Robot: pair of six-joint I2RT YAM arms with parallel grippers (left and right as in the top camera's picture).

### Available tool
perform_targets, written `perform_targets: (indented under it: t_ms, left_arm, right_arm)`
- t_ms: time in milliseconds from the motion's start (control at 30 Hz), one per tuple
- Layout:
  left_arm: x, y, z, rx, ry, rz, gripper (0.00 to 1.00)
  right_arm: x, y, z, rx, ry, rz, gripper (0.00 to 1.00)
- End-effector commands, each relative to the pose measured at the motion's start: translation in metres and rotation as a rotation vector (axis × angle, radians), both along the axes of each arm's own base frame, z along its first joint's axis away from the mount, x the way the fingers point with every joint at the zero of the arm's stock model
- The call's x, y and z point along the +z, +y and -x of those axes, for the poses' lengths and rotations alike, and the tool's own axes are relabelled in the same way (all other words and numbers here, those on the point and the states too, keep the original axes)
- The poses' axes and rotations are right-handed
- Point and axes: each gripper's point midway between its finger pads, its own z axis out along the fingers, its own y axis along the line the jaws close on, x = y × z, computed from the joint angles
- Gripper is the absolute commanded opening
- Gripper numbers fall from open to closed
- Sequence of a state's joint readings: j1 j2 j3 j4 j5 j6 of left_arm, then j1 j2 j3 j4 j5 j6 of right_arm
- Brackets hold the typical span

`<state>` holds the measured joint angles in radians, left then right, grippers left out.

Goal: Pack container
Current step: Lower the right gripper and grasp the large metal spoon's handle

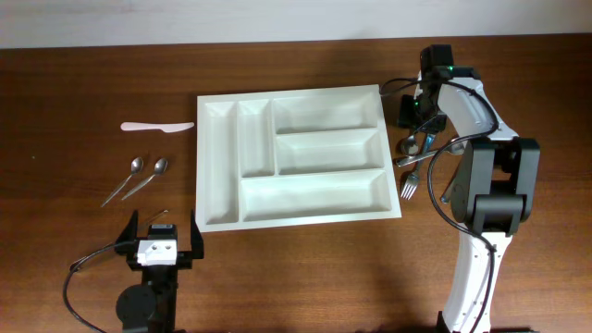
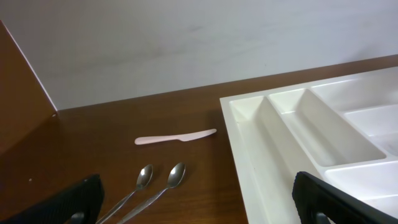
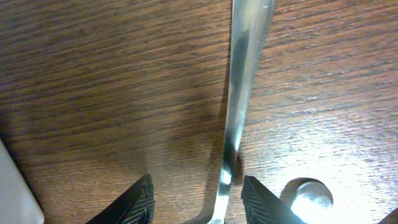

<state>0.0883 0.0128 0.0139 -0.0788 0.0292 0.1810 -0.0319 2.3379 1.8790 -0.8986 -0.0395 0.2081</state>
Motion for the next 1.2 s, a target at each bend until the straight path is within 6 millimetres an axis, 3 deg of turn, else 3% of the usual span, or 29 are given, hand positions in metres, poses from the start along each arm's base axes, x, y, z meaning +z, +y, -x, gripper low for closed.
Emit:
perform_targets:
  t_ms: [0,333,733,1167]
  left_arm:
    - [-0.0009,0.0002,0.0002,-0.001,-0.002,0.012,0.99]
    - [-0.0009,0.0002,0.0002,-0.001,-0.002,0.012,0.99]
    - [-0.0009,0.0002,0.0002,-0.001,-0.002,0.012,0.99]
    - [-0.0009,0.0002,0.0002,-0.001,-0.002,0.012,0.99]
  right_arm:
    - [-0.0087,-0.0069,0.0006,-0.041,0.021,0.023,0.46]
    - [-0.0117,-0.0101,0.0053,-0.126,0.039,0.027,0.46]
    - [-0.0123,-0.01,0.0066,-0.134,0.044,0.026,0.07]
    - [-0.0121,-0.0117,0.0074,-0.118,0.047,0.038,0.04]
